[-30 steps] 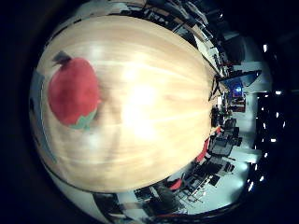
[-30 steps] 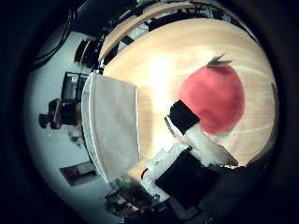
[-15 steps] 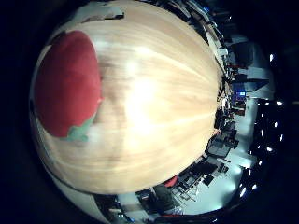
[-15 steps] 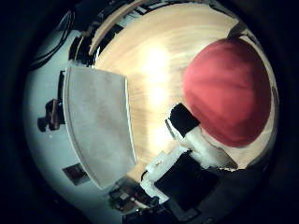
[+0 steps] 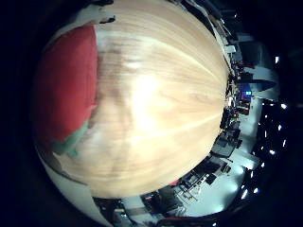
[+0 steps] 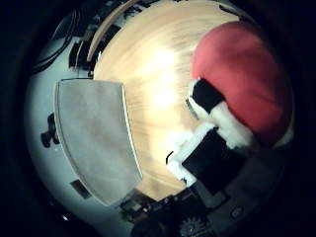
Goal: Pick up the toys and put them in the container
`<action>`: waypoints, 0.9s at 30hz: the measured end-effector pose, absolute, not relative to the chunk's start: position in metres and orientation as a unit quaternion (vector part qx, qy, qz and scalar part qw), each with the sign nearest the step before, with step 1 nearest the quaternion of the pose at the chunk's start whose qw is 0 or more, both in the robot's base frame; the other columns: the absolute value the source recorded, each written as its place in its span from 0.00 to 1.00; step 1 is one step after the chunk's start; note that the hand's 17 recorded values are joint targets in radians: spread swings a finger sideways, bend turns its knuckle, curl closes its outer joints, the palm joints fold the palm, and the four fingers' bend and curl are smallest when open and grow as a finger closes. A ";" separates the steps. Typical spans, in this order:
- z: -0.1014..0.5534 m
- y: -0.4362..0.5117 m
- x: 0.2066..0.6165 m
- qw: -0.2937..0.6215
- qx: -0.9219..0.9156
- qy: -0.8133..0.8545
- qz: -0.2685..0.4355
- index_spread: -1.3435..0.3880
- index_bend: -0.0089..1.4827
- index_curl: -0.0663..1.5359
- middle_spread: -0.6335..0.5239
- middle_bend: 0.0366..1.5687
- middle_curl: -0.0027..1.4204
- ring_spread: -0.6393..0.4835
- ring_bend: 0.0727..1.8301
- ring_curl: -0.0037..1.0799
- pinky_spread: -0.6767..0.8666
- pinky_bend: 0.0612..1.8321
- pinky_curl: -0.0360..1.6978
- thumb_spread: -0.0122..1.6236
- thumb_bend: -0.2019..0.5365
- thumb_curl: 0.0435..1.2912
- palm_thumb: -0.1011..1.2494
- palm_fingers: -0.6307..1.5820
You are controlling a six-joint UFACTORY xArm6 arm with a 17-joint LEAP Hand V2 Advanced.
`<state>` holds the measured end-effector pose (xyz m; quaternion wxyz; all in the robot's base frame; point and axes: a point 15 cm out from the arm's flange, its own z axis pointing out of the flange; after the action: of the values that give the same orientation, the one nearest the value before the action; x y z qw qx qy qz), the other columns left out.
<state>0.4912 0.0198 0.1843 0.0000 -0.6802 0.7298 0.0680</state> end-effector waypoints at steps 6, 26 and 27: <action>0.184 0.015 0.493 0.000 -0.675 0.735 0.067 0.50 0.12 0.17 0.26 0.30 0.33 0.23 0.57 0.41 0.15 0.60 0.25 0.70 0.38 0.27 0.82 0.74; 0.250 -0.016 0.498 0.047 -0.663 0.747 0.018 0.46 0.22 0.30 0.16 0.43 0.43 0.23 0.59 0.45 0.10 0.60 0.28 0.62 0.27 0.30 0.94 0.81; 0.256 -0.016 0.497 0.050 -0.663 0.747 0.015 0.46 0.21 0.31 0.16 0.43 0.43 0.23 0.59 0.45 0.10 0.60 0.28 0.62 0.26 0.30 0.94 0.81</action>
<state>0.4970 -0.0163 0.2558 0.0498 -0.6632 0.7467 0.0148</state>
